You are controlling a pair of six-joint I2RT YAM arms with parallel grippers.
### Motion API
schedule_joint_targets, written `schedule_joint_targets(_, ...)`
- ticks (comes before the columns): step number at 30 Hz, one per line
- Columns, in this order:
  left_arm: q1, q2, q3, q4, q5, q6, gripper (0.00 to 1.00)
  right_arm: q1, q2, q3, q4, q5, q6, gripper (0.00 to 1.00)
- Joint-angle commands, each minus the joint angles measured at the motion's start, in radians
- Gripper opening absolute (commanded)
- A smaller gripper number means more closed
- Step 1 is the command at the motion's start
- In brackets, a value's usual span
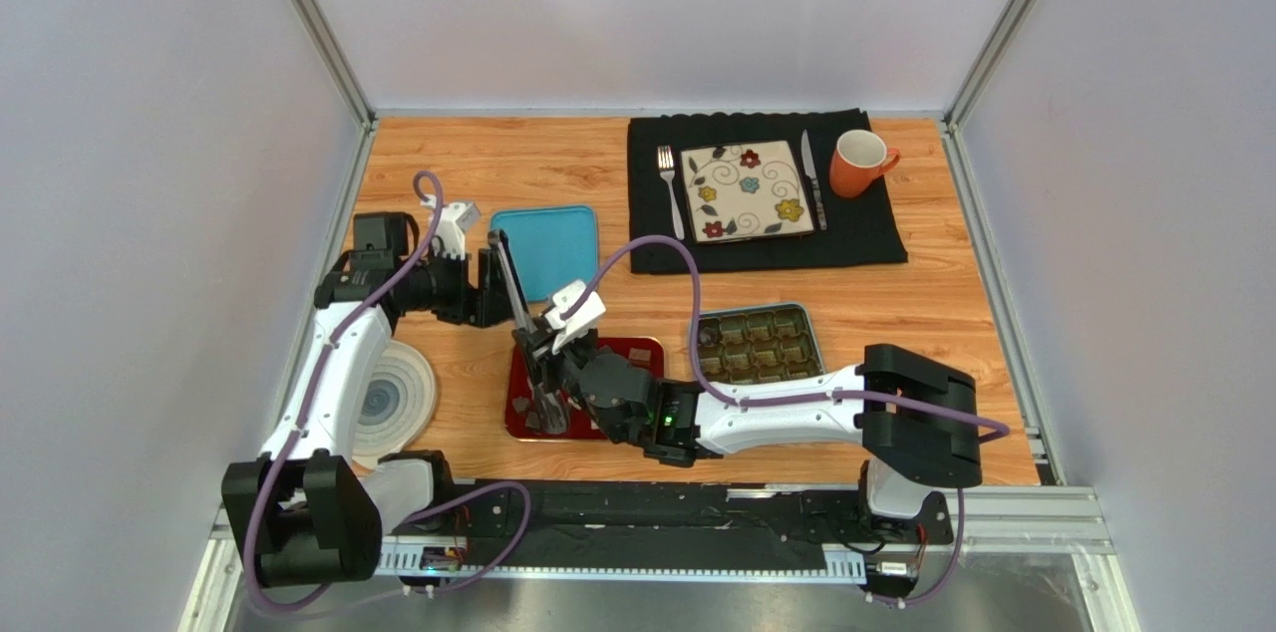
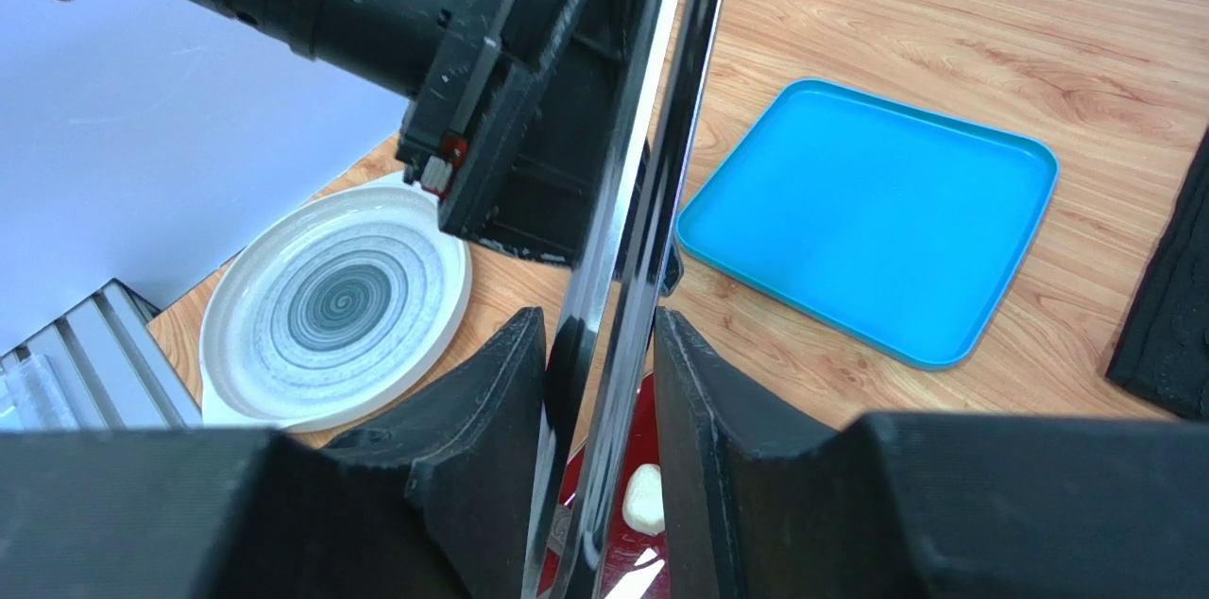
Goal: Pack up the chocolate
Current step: Adjust the clamp.
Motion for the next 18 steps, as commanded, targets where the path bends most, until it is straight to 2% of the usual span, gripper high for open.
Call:
schedule_joint_targets(1, 0.000, -0.060, 0.074, 0.005, 0.089, -0.063, 0.77, 0.003, -0.023, 0.044, 0.075, -0.015, -0.008, 0.36)
schedule_joint_targets(10, -0.012, -0.122, 0.125, -0.084, 0.299, -0.068, 0.78, -0.017, 0.004, 0.081, 0.096, -0.063, -0.004, 0.36)
schedule_joint_targets(18, -0.026, -0.143, 0.153, -0.150, 0.338, -0.048, 0.78, -0.050, 0.024, 0.113, 0.092, -0.100, 0.020, 0.36)
